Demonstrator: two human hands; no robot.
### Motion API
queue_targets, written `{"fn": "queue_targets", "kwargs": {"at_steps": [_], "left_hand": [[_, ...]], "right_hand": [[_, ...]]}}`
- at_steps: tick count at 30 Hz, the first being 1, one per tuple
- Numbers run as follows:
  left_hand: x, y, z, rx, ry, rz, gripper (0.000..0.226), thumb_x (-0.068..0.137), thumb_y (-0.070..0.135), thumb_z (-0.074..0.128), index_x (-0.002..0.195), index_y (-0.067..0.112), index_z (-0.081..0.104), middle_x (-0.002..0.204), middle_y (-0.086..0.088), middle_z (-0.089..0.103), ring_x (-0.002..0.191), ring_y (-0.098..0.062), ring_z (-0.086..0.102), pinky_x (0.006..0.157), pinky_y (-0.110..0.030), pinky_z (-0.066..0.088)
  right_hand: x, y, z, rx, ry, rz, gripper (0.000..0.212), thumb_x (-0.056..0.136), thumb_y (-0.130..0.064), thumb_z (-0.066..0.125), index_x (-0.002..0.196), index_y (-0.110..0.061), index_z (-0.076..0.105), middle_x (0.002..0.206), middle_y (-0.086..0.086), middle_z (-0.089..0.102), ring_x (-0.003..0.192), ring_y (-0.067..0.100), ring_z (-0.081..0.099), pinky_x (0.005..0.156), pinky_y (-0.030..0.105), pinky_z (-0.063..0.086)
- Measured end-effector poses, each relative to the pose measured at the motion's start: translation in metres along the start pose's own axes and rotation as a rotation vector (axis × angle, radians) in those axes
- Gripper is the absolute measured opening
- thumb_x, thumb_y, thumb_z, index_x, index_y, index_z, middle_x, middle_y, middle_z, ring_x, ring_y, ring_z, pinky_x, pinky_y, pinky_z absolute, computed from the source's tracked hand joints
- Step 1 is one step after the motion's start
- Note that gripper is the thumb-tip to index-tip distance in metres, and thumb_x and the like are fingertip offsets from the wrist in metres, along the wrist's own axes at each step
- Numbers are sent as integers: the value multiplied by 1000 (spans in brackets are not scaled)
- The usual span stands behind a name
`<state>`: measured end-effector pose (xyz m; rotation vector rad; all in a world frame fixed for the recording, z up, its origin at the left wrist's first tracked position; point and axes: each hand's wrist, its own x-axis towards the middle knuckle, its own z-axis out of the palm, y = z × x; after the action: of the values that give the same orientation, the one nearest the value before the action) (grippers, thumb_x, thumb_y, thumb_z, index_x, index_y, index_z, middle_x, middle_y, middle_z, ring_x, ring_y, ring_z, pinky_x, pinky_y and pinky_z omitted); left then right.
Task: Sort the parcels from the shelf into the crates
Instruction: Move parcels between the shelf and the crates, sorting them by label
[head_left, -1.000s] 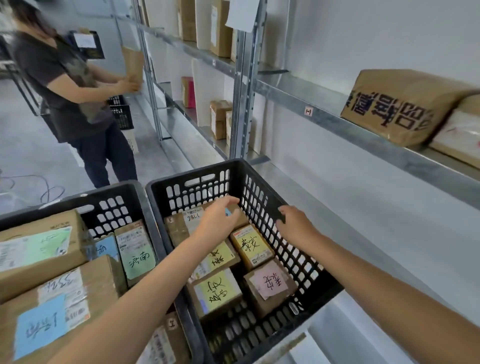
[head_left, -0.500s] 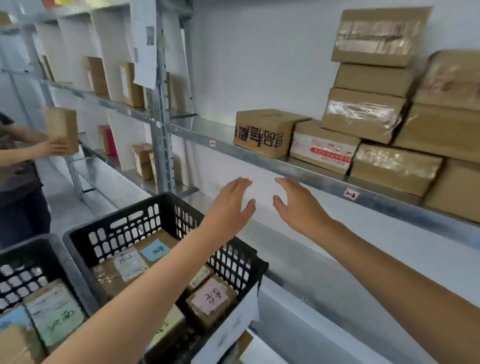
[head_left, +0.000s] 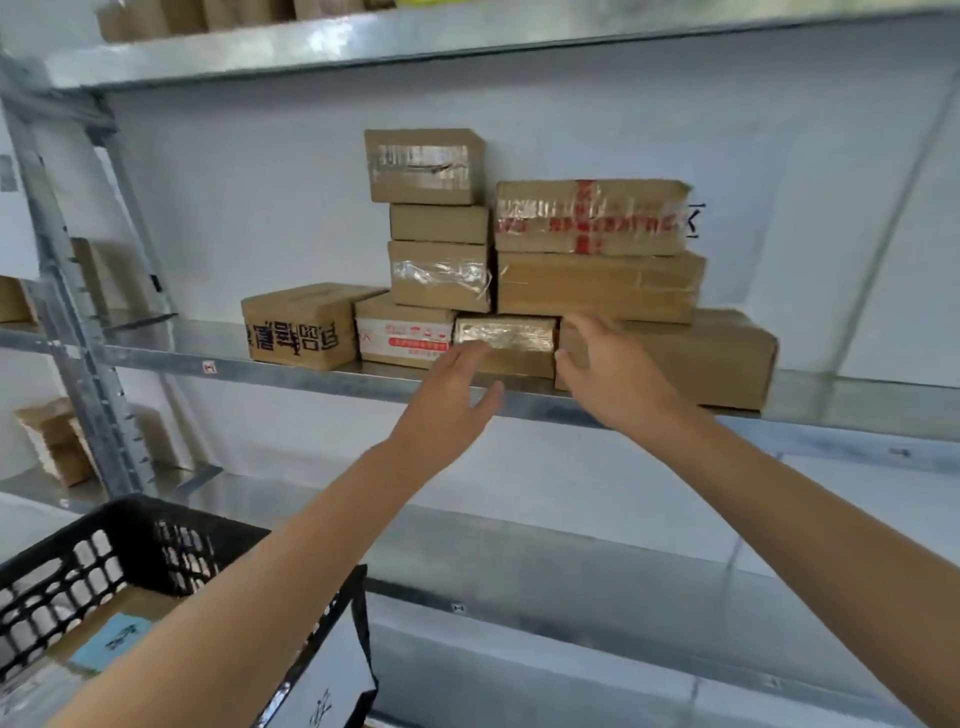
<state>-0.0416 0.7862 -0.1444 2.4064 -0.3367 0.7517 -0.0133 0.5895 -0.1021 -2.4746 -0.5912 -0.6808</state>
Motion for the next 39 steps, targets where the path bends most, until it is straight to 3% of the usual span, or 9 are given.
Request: {"fn": "queue_targets", "kwargs": {"at_steps": [4,7,12,18,21,24,31,33,39], "left_hand": [[32,28,1,-38,29,20,48,98,19,57,144,11,45,143,-7,49,128,-19,46,92,-10,26],[58,42,-1,-43,27,4,52,99,25,55,148,12,40,151,-5,42,137,-19,40,100,-17,26],[99,55,-6,-51,79,-32,55,99,28,54,150,15,36,151,-5,41,112,-10,53,94,-23,38],[136,51,-13,-137,112,-163,58,97,19,55,150,10,33,143,-11,48,129,-29,49,104,-39,44],[148,51,-18,-277,99,-231,45,96,16,56,139,12,42,119,-3,57,98,-18,58,80,-30,46],[157,52,-19,-458,86,-254,47,95,15,56,140,17,42,127,1,57,112,-18,54,91,-31,42],[156,66,-20,-682,106,-362,60,92,15,60,148,20,40,146,-3,48,133,-25,45,114,-46,35],[151,70,-24,-746,158,-331,52,94,12,57,144,22,46,141,0,53,131,-22,47,114,-44,35],[119,81,-40,-904,229,-219,22,99,18,54,117,31,58,118,10,64,112,-5,57,109,-35,41]], "right_hand": [[8,17,-44,-26,46,37,53,101,-30,48,151,-15,35,153,9,39,116,21,57,92,26,38],[22,27,-68,-21,98,29,51,101,-26,47,149,-12,36,146,11,45,99,19,59,87,29,45],[45,44,-91,5,169,120,57,101,-24,44,153,-9,27,150,13,37,115,29,57,97,42,48],[78,53,-102,44,138,215,65,102,-27,45,156,-6,15,155,14,29,136,30,40,104,36,37],[95,57,-101,158,106,267,64,96,-23,52,152,-7,24,143,13,44,115,21,55,86,28,45],[107,62,-94,287,55,287,54,92,-24,56,141,-7,41,110,4,56,79,12,55,61,23,41],[111,69,-92,503,163,319,35,91,-34,56,123,-23,52,104,-7,60,86,4,55,66,24,43],[105,69,-99,519,219,279,18,92,-31,55,110,-28,53,97,-14,58,81,-1,54,65,21,44],[58,62,-113,626,366,236,29,98,-42,52,122,-27,44,99,-23,52,78,-11,55,54,7,44]]}}
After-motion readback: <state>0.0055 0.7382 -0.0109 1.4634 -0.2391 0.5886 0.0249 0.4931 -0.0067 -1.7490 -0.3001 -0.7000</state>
